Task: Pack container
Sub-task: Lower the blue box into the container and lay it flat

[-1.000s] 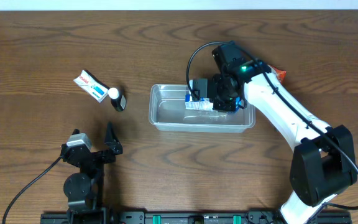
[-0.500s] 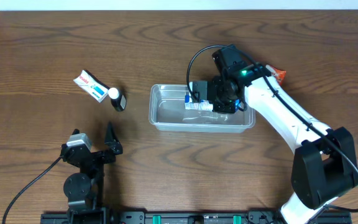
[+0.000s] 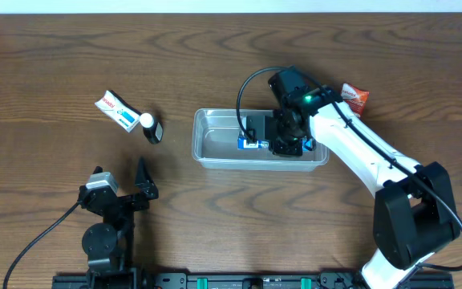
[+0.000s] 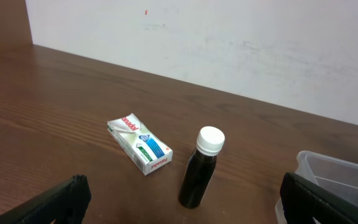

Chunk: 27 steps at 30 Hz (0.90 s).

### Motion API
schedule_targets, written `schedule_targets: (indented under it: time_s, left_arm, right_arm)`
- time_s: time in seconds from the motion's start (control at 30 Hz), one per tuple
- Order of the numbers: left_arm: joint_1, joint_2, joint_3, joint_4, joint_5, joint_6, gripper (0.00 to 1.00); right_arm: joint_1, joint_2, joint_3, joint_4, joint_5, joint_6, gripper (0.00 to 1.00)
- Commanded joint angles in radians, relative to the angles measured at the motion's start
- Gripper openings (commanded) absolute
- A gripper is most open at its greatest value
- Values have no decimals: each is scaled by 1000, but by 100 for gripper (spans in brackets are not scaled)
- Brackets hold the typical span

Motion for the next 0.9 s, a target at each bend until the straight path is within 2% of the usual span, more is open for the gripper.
schedule_targets:
  time_s: [0.0,0.2,0.87]
  left_arm:
    - [5,-5,-15,-38,-4,9,98]
    - [5,-5,-15,-38,-4,9,98]
    - [5,-5,-15,-38,-4,9,98]
  right_arm:
    - [6,14,-8,-1,14,0,38]
    - [6,10,-4,-1,68,0,45]
    - [12,-107,90,-36,48,21,55]
